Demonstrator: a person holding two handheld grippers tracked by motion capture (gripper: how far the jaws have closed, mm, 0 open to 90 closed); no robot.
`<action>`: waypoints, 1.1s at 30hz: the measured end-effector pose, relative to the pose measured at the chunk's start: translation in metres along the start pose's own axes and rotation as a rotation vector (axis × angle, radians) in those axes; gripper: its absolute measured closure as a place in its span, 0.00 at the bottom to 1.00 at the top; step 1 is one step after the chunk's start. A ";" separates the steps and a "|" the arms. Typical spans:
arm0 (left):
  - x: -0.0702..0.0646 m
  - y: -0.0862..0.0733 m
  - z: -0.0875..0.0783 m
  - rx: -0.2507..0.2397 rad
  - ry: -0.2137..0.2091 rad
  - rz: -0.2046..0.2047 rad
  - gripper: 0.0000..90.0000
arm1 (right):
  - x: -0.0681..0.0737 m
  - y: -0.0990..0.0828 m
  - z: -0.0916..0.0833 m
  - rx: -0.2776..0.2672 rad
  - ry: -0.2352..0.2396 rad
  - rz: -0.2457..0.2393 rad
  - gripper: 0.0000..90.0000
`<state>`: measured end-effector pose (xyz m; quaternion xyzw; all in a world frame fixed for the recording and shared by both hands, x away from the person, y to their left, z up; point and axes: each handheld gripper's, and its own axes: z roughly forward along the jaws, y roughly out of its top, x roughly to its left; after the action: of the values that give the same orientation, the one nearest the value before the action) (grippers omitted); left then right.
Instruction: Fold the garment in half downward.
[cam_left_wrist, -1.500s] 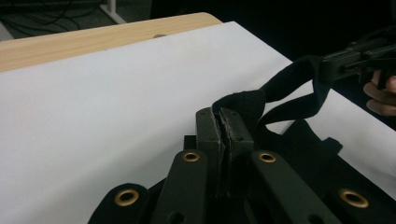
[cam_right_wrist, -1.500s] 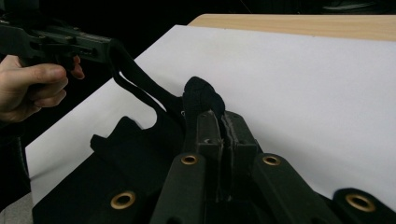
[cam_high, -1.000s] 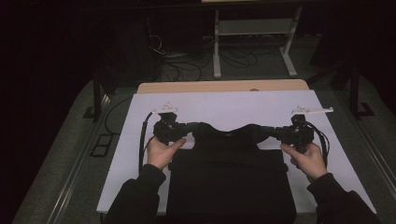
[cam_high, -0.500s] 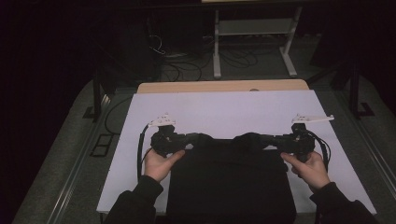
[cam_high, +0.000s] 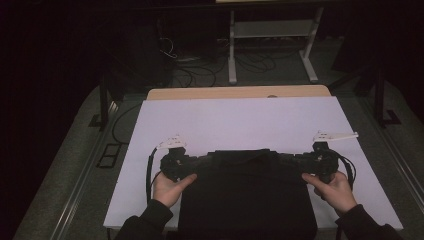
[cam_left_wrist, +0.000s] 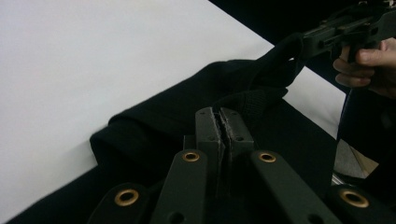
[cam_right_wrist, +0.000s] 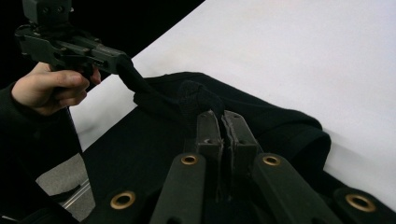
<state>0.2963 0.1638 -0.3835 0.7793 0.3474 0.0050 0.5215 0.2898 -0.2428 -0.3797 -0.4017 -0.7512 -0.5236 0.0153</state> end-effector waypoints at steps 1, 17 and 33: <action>-0.001 -0.001 -0.001 0.001 0.001 -0.003 0.96 | 0.000 -0.001 0.000 -0.002 0.001 -0.002 0.94; -0.009 -0.023 -0.008 0.035 -0.007 -0.016 0.96 | 0.005 -0.022 -0.004 0.069 0.034 0.032 0.94; -0.022 -0.040 -0.011 0.088 -0.017 -0.011 0.96 | 0.017 -0.040 -0.006 0.133 0.067 0.045 0.94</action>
<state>0.2540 0.1693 -0.4031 0.7997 0.3470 -0.0198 0.4897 0.2508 -0.2426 -0.4008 -0.3988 -0.7741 -0.4853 0.0789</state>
